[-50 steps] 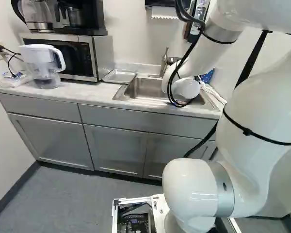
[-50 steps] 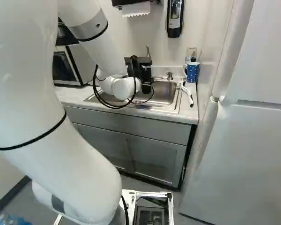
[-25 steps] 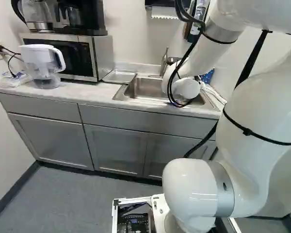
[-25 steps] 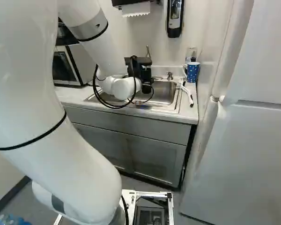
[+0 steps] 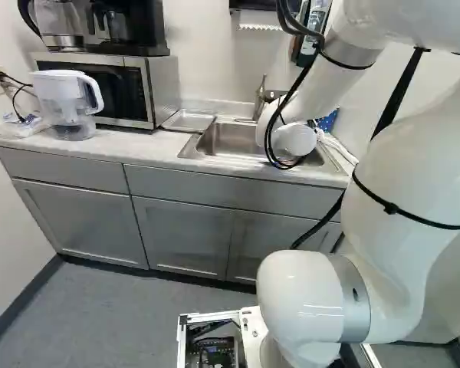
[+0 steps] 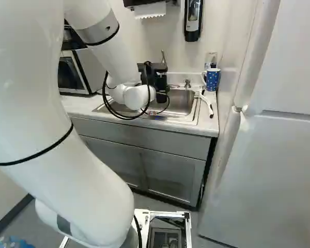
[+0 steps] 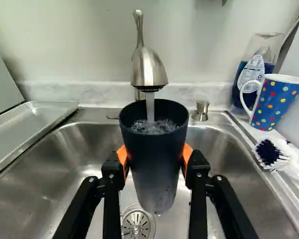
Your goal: Rinse the cup and place it in the tray
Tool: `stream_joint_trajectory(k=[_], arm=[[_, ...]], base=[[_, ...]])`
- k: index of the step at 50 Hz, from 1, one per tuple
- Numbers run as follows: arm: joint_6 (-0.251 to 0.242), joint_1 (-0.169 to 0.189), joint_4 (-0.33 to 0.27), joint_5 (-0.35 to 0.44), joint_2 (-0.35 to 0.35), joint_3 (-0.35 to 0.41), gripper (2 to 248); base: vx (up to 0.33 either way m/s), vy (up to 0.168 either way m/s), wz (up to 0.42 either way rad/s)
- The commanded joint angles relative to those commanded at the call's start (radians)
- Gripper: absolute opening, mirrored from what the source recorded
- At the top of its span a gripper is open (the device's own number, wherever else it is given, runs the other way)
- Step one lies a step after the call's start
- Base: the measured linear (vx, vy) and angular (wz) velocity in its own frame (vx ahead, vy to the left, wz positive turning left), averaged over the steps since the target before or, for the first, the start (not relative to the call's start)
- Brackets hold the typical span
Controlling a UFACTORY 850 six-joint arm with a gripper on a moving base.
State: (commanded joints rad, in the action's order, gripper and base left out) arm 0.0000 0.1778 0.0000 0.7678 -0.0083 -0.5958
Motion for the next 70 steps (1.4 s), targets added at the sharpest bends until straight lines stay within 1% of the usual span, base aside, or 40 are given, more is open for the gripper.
stream_joint_trajectory(k=[9,15,50,70], arm=[[0.0,-0.001,0.0,0.0,0.0,0.0,123],[0.0,-0.013,0.0,0.0,-0.003,-0.003,123],[0.0,-0.122,0.0,0.0,-0.008,-0.009,123],[0.0,-0.185,0.0,0.0,0.023,-0.016,123]], base=[[0.0,0.0,0.0],[0.0,0.0,0.0],[0.0,0.0,0.0],[0.0,0.0,0.0]])
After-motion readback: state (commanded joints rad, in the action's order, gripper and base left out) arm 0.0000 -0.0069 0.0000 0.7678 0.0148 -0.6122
